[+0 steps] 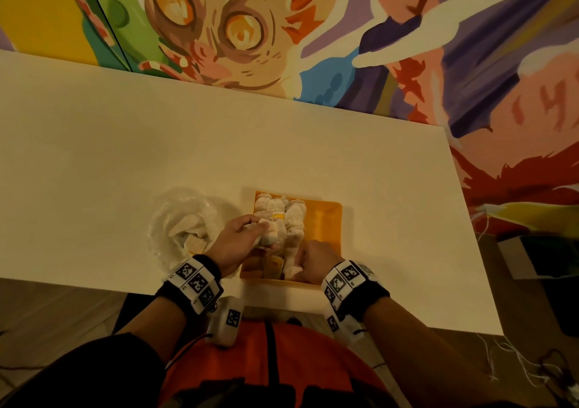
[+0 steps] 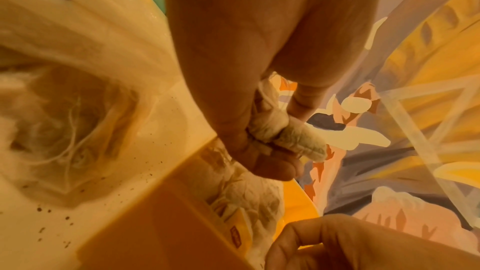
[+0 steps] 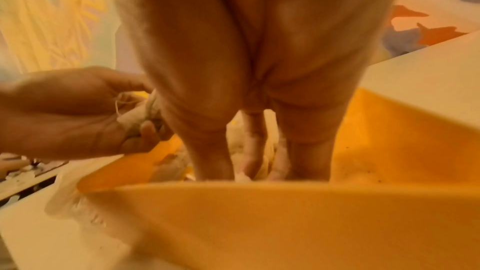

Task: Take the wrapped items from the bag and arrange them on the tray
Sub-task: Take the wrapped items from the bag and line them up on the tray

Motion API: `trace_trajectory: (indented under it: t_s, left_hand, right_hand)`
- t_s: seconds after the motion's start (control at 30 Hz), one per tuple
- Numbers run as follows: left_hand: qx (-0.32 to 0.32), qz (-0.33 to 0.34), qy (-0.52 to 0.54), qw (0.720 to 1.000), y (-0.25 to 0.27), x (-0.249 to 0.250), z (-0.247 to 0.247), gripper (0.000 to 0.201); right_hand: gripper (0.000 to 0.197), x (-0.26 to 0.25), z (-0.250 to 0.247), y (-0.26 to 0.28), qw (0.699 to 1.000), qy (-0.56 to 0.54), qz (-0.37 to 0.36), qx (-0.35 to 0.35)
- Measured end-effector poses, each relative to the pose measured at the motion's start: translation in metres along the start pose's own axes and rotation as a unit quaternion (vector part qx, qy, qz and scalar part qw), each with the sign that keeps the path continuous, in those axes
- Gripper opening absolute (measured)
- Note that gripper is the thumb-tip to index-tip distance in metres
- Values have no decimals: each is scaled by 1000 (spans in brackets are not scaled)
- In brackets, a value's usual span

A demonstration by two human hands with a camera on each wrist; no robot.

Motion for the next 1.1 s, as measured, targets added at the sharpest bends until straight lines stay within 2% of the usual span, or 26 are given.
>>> trace_trajectory:
  t_s: [0.07, 0.1, 0.17, 0.2, 0.5, 0.67, 0.8, 0.87, 1.0, 1.1]
  left_hand:
    - [-2, 2, -2, 1000, 0, 0, -1, 15]
    - [-3, 2, -2, 1000, 0, -1, -1, 16]
    - [-6, 3, -3, 1000, 0, -1, -1, 16]
    - [-7, 3, -4, 1000, -1, -1, -2, 17]
    - [-13, 5, 11, 1000, 1, -1, 0, 14]
    - [-8, 5, -2, 1000, -4, -6, -3, 20]
    - [3, 29, -34, 999, -7, -9, -6, 19]
    - [9, 51, -60, 997, -7, -9, -8, 17]
    - [15, 123, -159, 979, -4, -5, -9, 17]
    - [7, 148, -180, 973, 1, 0, -4, 14]
  right_hand:
    - [33, -2, 4, 0, 999, 41, 7, 23]
    - [44, -1, 6, -2, 998, 55, 14, 36]
    - [66, 2, 10, -7, 997, 45, 40, 54]
    - [66, 2, 11, -9, 997, 21, 47, 60]
    - [28, 2, 13, -24, 987, -101, 71, 103]
    - [25, 3, 9, -22, 981, -135, 52, 131]
    - [22, 7, 8, -18, 975, -189, 33, 110]
    - [19, 10, 5, -15, 971, -198, 24, 134]
    - [22, 3, -14, -8, 942, -256, -42, 212]
    - [16, -11, -17, -4, 910, -370, -107, 155]
Point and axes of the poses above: each hand's wrist, its own y-axis away from the middle knuckle, its own z-axis out of the palm, x = y × z, the point moved 2 cm from there along -y, towards the middle knuckle, and after that the axes turned 3 degrees about -y, right-handed, at the moved point
